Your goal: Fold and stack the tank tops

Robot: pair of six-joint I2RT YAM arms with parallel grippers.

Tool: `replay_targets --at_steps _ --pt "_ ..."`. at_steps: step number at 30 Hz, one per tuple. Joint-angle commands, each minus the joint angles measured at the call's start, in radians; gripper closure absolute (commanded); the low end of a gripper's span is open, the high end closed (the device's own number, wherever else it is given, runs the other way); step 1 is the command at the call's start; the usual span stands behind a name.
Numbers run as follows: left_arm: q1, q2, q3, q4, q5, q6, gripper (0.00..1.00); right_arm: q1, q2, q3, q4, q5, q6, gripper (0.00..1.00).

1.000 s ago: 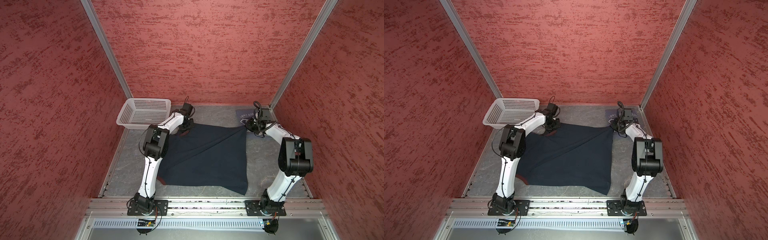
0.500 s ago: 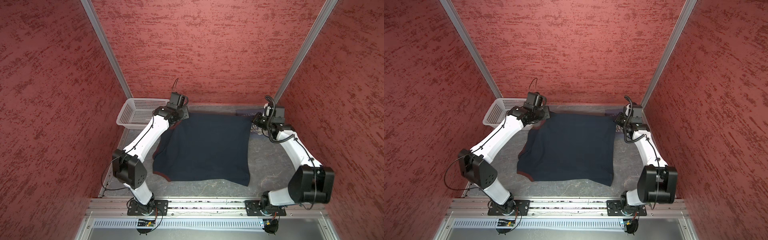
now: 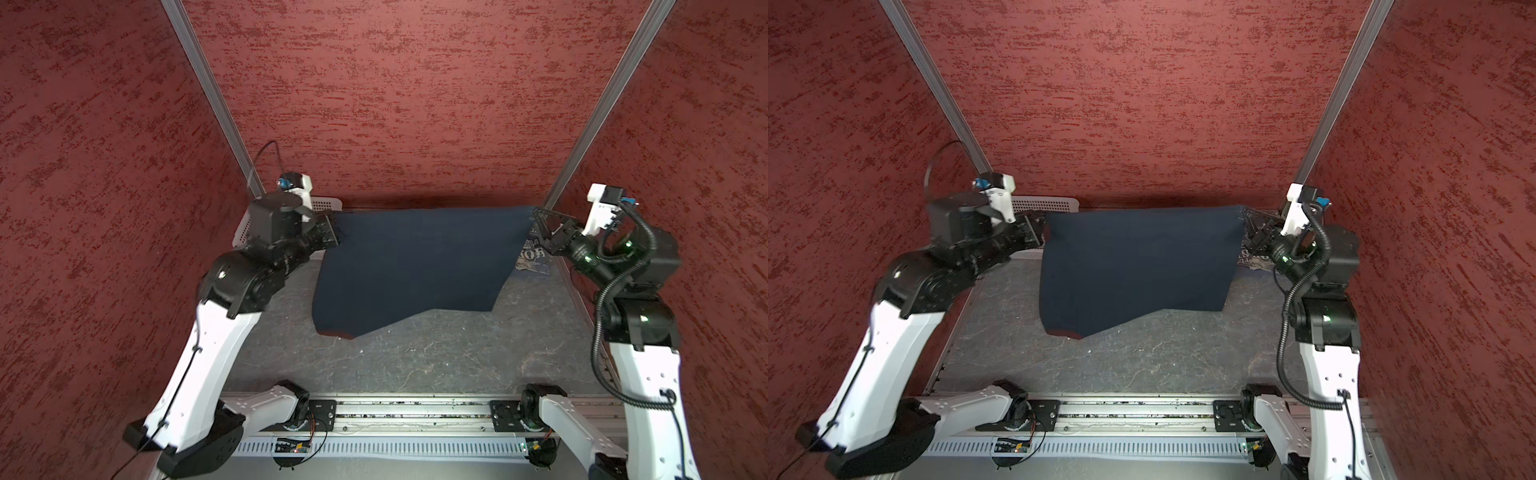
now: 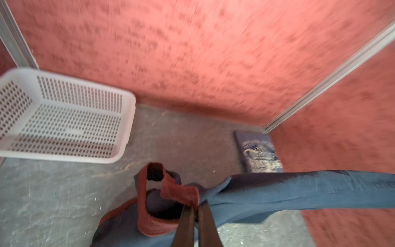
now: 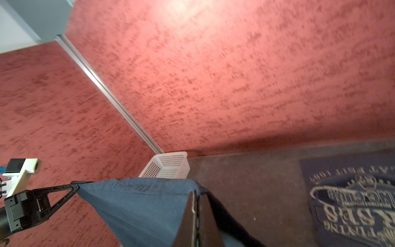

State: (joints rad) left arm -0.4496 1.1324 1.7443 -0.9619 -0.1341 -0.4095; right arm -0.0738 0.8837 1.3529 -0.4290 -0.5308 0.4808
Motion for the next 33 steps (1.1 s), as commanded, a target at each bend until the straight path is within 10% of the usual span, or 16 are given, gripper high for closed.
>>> replay_targets --at_steps 1,17,33 --pt "-0.006 -0.110 0.013 0.049 0.061 0.032 1.00 -0.005 -0.060 0.099 -0.058 -0.066 -0.016 1.00" --pt "-0.006 -0.117 0.156 -0.053 0.080 0.047 1.00 -0.005 -0.072 0.313 -0.199 0.078 -0.008 1.00" --pt "0.112 0.697 -0.072 0.192 0.162 0.026 1.00 -0.005 0.427 -0.291 0.272 0.232 0.024 1.00"
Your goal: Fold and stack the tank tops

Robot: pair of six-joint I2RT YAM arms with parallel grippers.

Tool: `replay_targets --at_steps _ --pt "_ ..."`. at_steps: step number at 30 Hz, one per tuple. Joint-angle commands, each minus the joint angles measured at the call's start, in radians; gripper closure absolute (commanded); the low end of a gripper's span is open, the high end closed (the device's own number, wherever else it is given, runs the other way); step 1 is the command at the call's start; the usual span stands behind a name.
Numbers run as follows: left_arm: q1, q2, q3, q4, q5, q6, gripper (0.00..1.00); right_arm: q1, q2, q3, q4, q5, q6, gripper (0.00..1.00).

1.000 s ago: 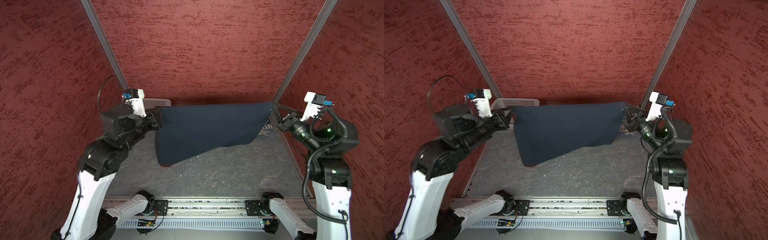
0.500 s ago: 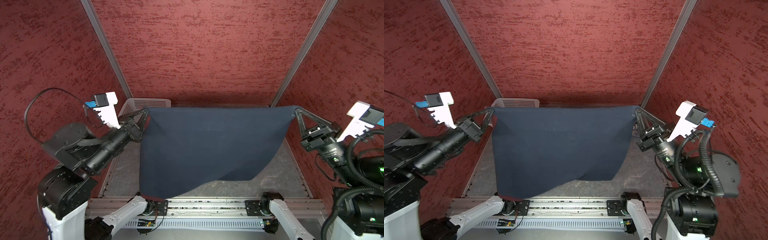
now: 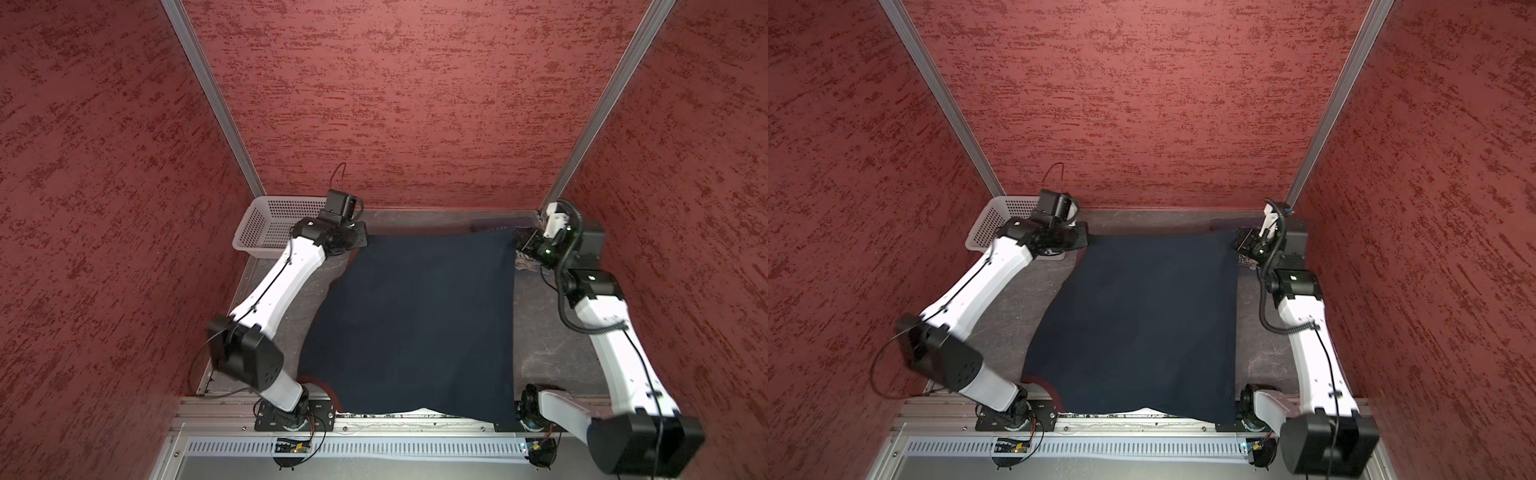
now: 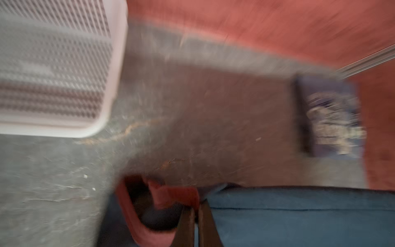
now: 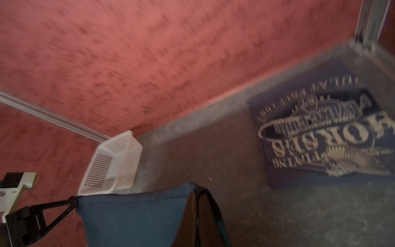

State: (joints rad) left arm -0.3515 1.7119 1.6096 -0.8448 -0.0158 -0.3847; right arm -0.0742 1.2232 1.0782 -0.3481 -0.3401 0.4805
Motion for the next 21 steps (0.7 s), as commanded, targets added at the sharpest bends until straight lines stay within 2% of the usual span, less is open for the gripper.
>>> replay_targets --at_steps 1,7,13,14,16,18,21 --pt "0.017 0.184 0.104 0.073 0.052 0.001 1.00 -0.005 0.148 -0.016 0.219 0.045 0.030 1.00" --pt "0.047 0.520 0.409 -0.002 0.047 -0.013 0.99 -0.005 0.499 0.136 0.263 0.046 0.037 1.00" --pt "0.090 0.696 0.642 -0.080 0.049 -0.032 0.86 -0.005 0.679 0.297 0.220 0.096 0.027 1.00" --pt "0.095 0.719 0.673 -0.088 0.053 -0.033 0.83 -0.004 0.698 0.321 0.216 0.103 0.026 0.97" --pt "0.102 0.750 0.729 -0.104 0.062 -0.031 0.72 -0.004 0.732 0.378 0.192 0.116 0.022 0.79" --pt "0.107 0.771 0.798 -0.149 0.061 -0.022 0.48 -0.003 0.757 0.452 0.111 0.156 0.020 0.53" --pt "0.110 0.731 0.828 -0.207 0.041 -0.007 0.29 0.000 0.723 0.474 0.025 0.212 0.016 0.32"
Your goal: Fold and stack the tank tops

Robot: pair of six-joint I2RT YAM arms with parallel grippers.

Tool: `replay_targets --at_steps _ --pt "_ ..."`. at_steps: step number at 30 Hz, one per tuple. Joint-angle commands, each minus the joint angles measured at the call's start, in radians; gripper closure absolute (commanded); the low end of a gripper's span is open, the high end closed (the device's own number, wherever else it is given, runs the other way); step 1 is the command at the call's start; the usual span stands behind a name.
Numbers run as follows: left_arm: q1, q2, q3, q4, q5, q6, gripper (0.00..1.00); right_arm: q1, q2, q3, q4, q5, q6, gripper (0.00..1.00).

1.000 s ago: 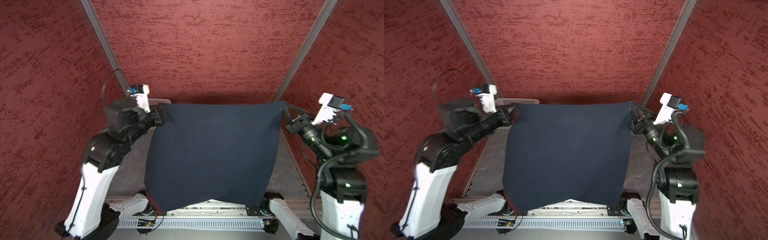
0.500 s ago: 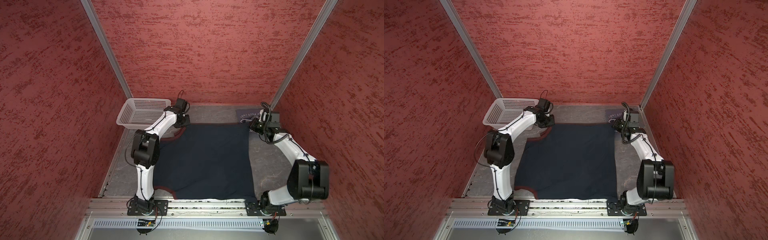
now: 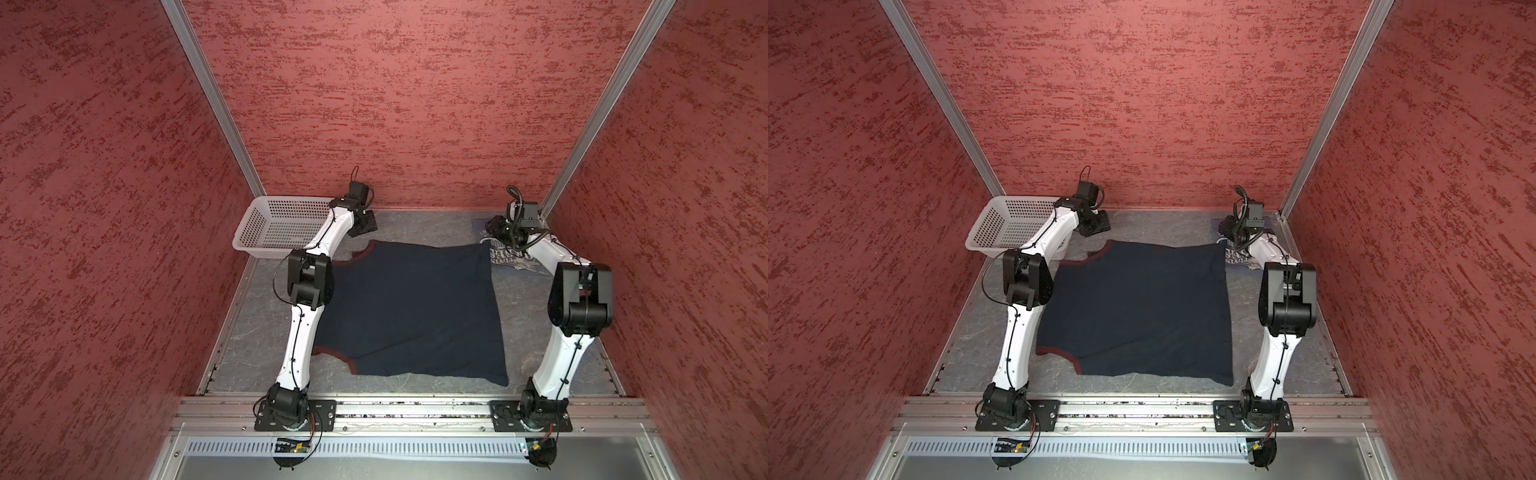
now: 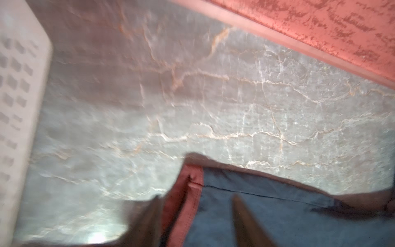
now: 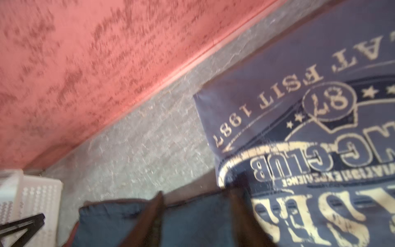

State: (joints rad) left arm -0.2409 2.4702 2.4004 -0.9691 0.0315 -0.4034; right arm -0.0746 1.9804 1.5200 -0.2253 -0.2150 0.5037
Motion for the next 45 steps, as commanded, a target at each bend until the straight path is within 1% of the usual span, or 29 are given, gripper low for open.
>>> replay_targets --at_steps 1,2,4,6,8,11,15,17,19,22,26,28,31,35,39,42,45 --pt "-0.002 -0.062 0.006 -0.085 -0.012 0.015 0.27 0.006 -0.058 0.021 -0.117 0.094 -0.012 0.29" --pt "-0.007 -0.114 -0.053 -0.073 -0.018 0.018 0.25 0.015 -0.093 -0.002 -0.142 0.100 -0.014 0.28" --pt "-0.023 -0.236 -0.217 -0.023 -0.014 0.023 0.23 0.043 -0.168 -0.066 -0.193 0.116 -0.005 0.27" --pt "-0.047 -0.389 -0.440 0.056 -0.003 0.019 0.23 0.089 -0.269 -0.164 -0.239 0.128 0.008 0.27" --pt "-0.078 -0.533 -0.653 0.143 0.003 -0.004 0.23 0.143 -0.364 -0.273 -0.289 0.164 0.031 0.27" --pt "-0.134 -0.709 -0.916 0.230 0.007 -0.041 0.23 0.235 -0.506 -0.451 -0.338 0.196 0.085 0.27" --pt "-0.208 -0.863 -1.163 0.304 0.010 -0.093 0.22 0.384 -0.675 -0.627 -0.421 0.244 0.180 0.26" --pt "-0.222 -0.909 -1.265 0.350 0.027 -0.125 0.22 0.456 -0.741 -0.708 -0.462 0.248 0.249 0.25" --pt "-0.223 -0.923 -1.345 0.400 0.043 -0.149 0.22 0.511 -0.794 -0.774 -0.495 0.247 0.310 0.25" --pt "-0.216 -0.905 -1.424 0.457 0.054 -0.166 0.22 0.579 -0.859 -0.858 -0.535 0.239 0.401 0.24" --pt "-0.197 -0.873 -1.486 0.521 0.049 -0.181 0.21 0.641 -0.926 -0.958 -0.520 0.184 0.496 0.23" --pt "-0.177 -0.858 -1.507 0.543 0.046 -0.185 0.21 0.662 -0.947 -1.000 -0.501 0.162 0.535 0.23" --pt "-0.140 -0.838 -1.537 0.570 0.021 -0.184 0.20 0.665 -0.963 -1.066 -0.475 0.140 0.579 0.22" --pt "-0.079 -0.808 -1.572 0.593 -0.007 -0.188 0.19 0.665 -0.965 -1.115 -0.505 0.177 0.638 0.21" --pt "-0.044 -0.805 -1.595 0.607 -0.017 -0.198 0.18 0.663 -0.996 -1.144 -0.514 0.211 0.681 0.20" --pt "-0.049 -0.812 -1.591 0.609 0.006 -0.192 0.15 0.662 -0.991 -1.133 -0.520 0.238 0.689 0.20" --pt "-0.074 -0.837 -1.578 0.588 -0.004 -0.177 0.10 0.664 -0.968 -1.078 -0.567 0.294 0.655 0.20"
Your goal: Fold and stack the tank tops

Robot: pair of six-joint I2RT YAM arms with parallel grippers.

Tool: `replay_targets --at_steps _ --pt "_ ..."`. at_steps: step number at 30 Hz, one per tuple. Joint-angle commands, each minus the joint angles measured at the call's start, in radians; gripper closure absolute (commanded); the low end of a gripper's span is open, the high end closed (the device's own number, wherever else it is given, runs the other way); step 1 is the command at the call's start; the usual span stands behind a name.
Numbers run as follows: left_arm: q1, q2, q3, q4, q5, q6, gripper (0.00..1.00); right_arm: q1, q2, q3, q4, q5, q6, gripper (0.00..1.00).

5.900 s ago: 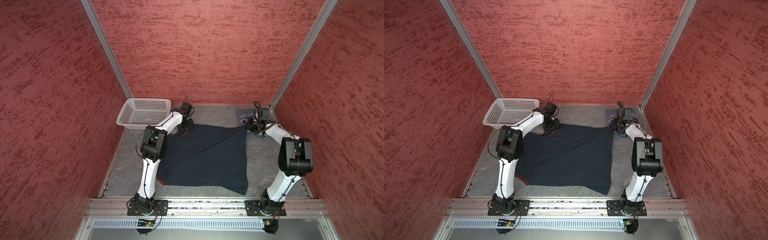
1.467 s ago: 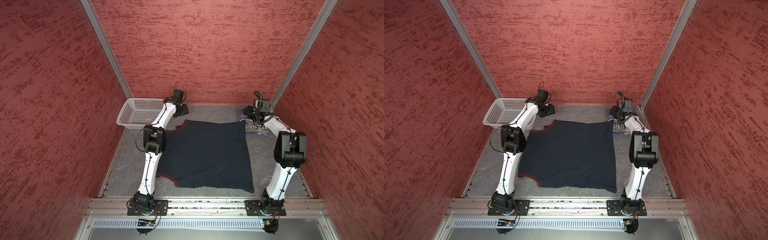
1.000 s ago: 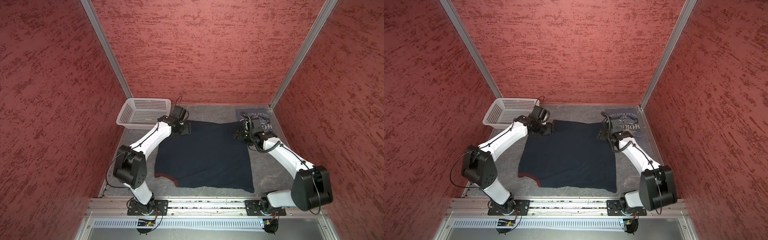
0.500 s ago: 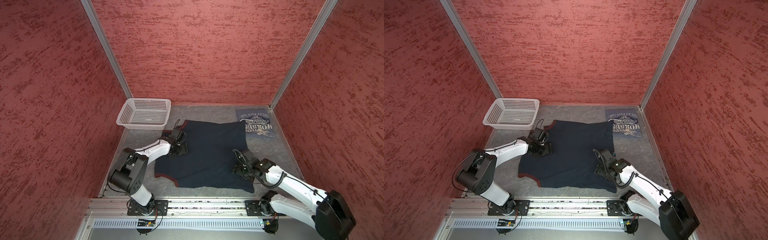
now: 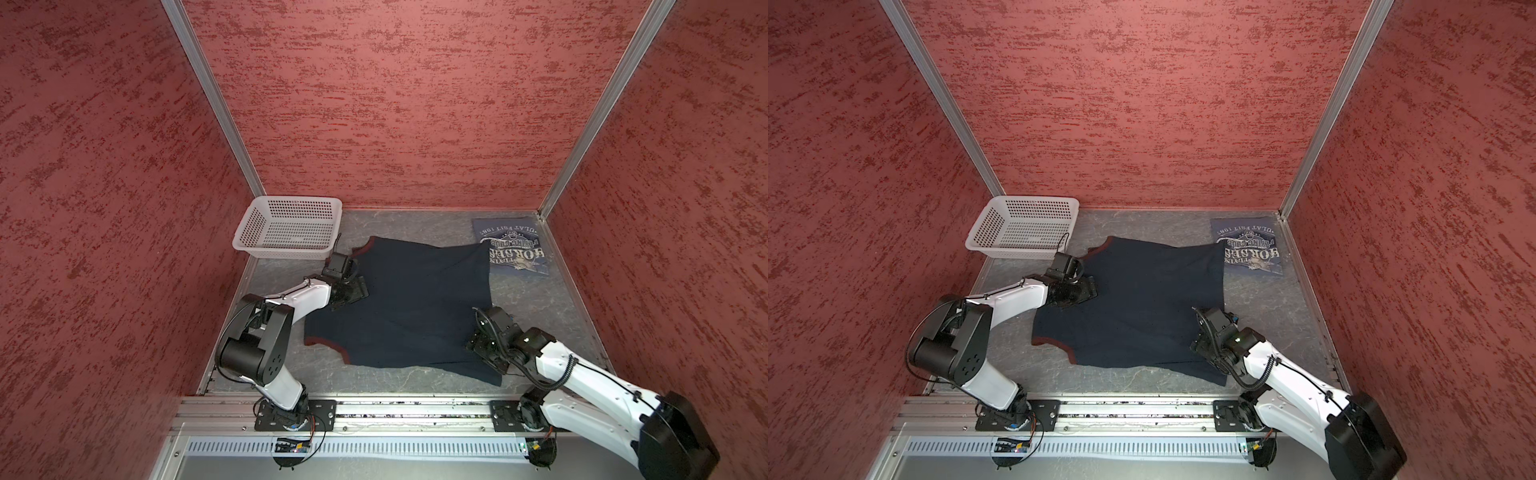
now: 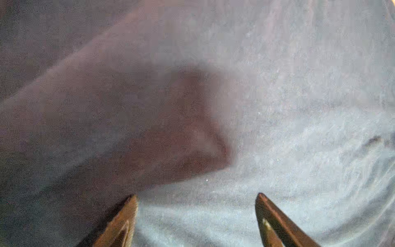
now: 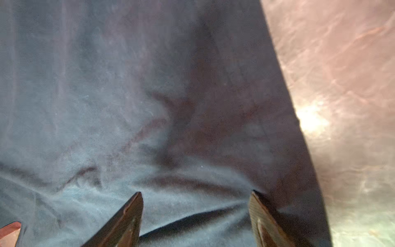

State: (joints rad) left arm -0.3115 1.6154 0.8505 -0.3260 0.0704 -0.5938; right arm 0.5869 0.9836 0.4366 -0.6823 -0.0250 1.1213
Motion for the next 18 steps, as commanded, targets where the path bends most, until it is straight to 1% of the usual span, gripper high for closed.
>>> replay_targets --at_steps 1,3,6,9,11,13,14,16,18 --pt "-0.017 0.012 -0.023 -0.063 -0.040 0.023 0.10 0.002 0.032 0.022 -0.129 0.118 0.026 0.20" --pt "-0.047 0.005 -0.010 -0.092 -0.040 0.021 0.10 0.003 0.033 0.066 -0.179 0.164 0.008 0.19" --pt "-0.109 -0.027 -0.039 -0.081 -0.005 -0.025 0.10 0.002 0.001 0.135 -0.195 0.176 -0.040 0.19" --pt "-0.195 -0.064 -0.084 -0.071 -0.007 -0.097 0.10 0.002 -0.029 0.205 -0.166 0.164 -0.105 0.20" --pt "-0.259 -0.087 -0.111 -0.071 -0.024 -0.147 0.10 0.004 -0.025 0.228 -0.105 0.109 -0.158 0.21" --pt "-0.317 -0.115 -0.130 -0.063 -0.018 -0.198 0.10 0.012 0.017 0.230 -0.023 0.027 -0.181 0.21" --pt "-0.344 -0.125 -0.135 -0.059 -0.015 -0.214 0.10 0.024 0.047 0.232 0.002 0.006 -0.183 0.21" --pt "-0.406 -0.149 -0.129 -0.054 -0.008 -0.235 0.09 0.053 0.121 0.242 0.029 -0.007 -0.191 0.21" --pt "-0.449 -0.177 -0.116 -0.058 -0.006 -0.233 0.09 0.066 0.175 0.247 0.044 -0.002 -0.197 0.21"
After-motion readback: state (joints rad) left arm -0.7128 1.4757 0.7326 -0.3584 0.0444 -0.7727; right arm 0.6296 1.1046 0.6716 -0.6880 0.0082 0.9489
